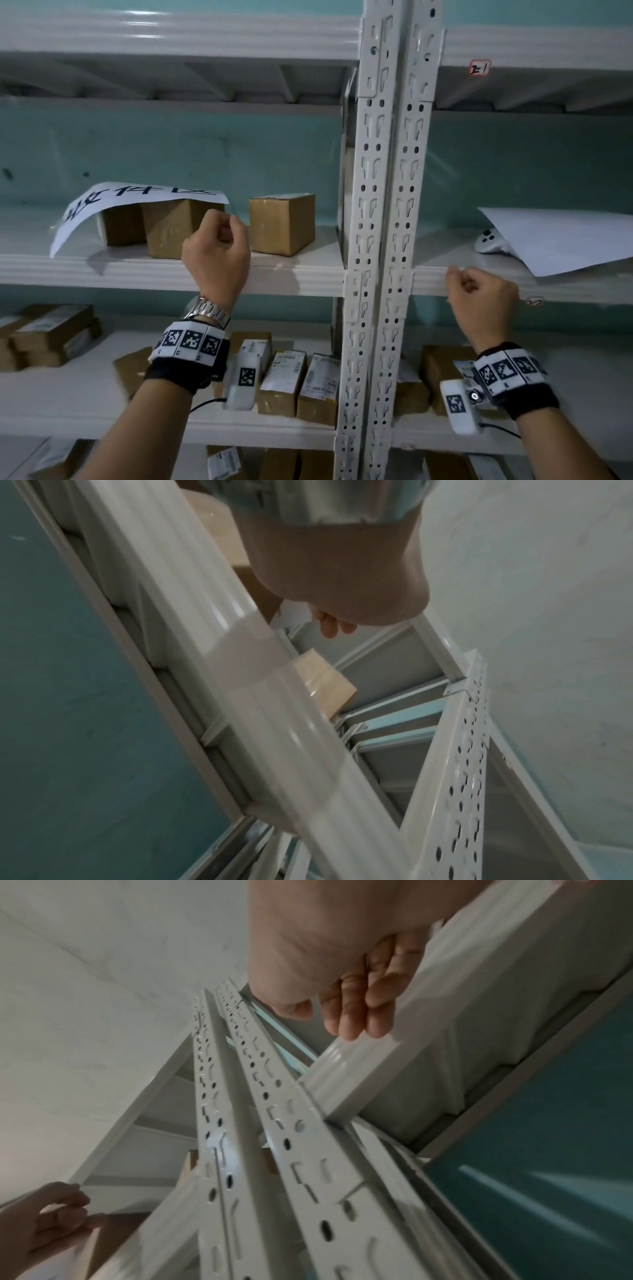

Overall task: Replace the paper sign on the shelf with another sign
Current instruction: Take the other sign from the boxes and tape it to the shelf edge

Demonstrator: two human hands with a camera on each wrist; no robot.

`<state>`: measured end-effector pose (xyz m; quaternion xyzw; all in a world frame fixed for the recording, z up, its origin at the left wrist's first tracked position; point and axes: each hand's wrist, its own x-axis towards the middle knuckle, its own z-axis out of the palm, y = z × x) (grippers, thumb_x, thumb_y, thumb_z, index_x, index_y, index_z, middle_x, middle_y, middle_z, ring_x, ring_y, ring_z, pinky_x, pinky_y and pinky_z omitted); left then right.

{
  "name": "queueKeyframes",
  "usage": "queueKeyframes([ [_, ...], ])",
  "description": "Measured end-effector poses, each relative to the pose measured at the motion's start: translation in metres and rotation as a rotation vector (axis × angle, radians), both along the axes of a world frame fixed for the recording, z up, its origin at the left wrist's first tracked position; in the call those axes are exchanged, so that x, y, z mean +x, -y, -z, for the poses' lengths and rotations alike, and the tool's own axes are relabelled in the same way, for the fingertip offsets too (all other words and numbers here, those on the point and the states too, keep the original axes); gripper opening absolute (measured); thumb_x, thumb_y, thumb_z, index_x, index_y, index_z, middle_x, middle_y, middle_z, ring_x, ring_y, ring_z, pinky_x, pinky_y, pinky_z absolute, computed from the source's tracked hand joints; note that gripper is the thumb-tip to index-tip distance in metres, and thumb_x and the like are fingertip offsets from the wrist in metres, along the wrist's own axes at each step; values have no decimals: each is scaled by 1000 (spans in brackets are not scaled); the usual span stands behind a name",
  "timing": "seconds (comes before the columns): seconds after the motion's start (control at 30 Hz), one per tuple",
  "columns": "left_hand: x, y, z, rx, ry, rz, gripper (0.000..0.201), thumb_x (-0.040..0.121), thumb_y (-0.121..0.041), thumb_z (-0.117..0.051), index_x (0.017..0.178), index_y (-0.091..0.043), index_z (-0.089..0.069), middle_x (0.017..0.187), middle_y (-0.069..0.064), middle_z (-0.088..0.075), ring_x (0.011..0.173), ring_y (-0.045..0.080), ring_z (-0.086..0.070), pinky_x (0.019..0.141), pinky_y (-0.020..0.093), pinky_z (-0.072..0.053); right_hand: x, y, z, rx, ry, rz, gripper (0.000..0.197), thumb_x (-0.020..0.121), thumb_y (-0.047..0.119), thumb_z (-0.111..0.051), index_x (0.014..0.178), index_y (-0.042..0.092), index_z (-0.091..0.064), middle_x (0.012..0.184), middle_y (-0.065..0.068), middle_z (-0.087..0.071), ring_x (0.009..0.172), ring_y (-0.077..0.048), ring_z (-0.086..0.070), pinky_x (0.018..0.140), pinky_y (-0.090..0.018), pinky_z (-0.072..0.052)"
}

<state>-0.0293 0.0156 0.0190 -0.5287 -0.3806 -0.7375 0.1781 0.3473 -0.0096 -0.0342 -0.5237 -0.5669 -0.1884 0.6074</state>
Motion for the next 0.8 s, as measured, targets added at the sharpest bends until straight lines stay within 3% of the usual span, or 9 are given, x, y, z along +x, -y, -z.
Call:
queueKeyframes([
  [0.1,-20,2,-14,-25,140,91,28,97,-23,-56,73,-9,-61,60,7,-65,53,27,-65,49,34,-52,-17,3,-10,60,-17,-27,50,96,14,-63,48,12,-49,40,3,-39,36,-18,-35,49,-20,-26],
  [0.17,-32,3,-18,-142,328,251,32,96,-26,-56,69,-10,-61,54,7,-64,52,26,-67,51,40,-57,-27,3,-14,85,-20,-52,51,96,12,-63,48,15,-45,40,6,-36,36,-16,-33,49,-21,-25],
  [0.3,-64,-2,-26,-307,732,488,44,95,-40,-58,67,-7,-59,52,10,-58,45,26,-61,40,26,-40,-43,-4,-16,107,-18,-92,51,99,24,-59,51,10,-52,42,-4,-48,39,-26,-50,44,-35,-46],
  [0.37,-79,-3,-33,-346,809,510,55,93,-55,-59,67,-7,-61,55,12,-60,43,25,-60,40,26,-40,-51,-7,-17,118,-5,-117,52,99,30,-55,51,9,-55,43,-7,-52,40,-29,-54,44,-39,-49],
  [0.47,-94,-2,-47,-415,884,547,61,89,-65,-62,65,-10,-56,47,3,-54,39,21,-57,39,21,-42,-59,-11,-19,117,-14,-162,53,98,35,-53,52,9,-57,45,-8,-56,43,-32,-59,43,-44,-51],
  [0.53,-104,-2,-54,-467,972,623,54,90,-63,-63,80,-10,-59,55,2,-54,42,19,-57,46,23,-52,-64,-12,-19,116,-25,-199,53,99,37,-53,54,10,-59,46,-8,-58,44,-33,-62,43,-46,-52],
  [0.63,-122,-5,-58,-481,1057,707,48,90,-55,-65,111,-12,-60,78,5,-59,63,21,-63,53,30,-61,-70,-9,-21,123,-19,-227,52,99,36,-52,56,8,-61,46,-7,-58,42,-31,-61,45,-46,-54],
  [0.7,-129,-4,-57,-469,1076,686,41,91,-49,-64,107,-12,-60,81,5,-62,58,21,-63,47,26,-56,-73,-7,-21,120,-18,-237,52,98,36,-52,56,8,-61,46,-7,-57,42,-30,-61,44,-46,-54],
  [0.8,-128,3,-57,-419,1053,599,16,94,-18,-61,87,-8,-51,77,8,-62,37,12,-54,39,18,-45,-74,-6,-20,109,-21,-239,52,98,37,-51,55,8,-60,45,-7,-57,43,-30,-61,44,-46,-54],
])
